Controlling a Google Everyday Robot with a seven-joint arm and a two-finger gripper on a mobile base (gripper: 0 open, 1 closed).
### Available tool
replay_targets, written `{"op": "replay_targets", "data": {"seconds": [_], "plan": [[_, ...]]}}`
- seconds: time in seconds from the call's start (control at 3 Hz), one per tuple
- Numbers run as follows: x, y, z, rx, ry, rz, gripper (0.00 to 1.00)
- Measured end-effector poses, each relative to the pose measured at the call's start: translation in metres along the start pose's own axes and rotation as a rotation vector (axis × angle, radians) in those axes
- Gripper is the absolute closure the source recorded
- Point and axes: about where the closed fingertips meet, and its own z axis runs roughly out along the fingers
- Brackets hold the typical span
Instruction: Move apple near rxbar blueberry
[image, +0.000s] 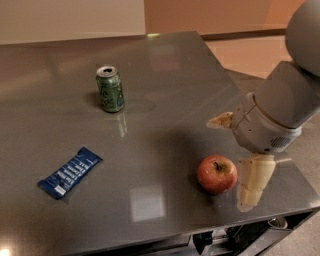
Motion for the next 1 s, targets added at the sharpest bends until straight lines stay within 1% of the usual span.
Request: {"op": "replay_targets", "data": {"seconds": [0.33,0.67,1.0], "plan": [[-0.001,0.008,0.014,-0.017,-0.010,-0.023,0.00],[0.000,0.013,0.022,-0.020,-0.008,-0.035,0.16],[0.002,0.016,0.024,-0.019,-0.003,-0.041,0.40]]}}
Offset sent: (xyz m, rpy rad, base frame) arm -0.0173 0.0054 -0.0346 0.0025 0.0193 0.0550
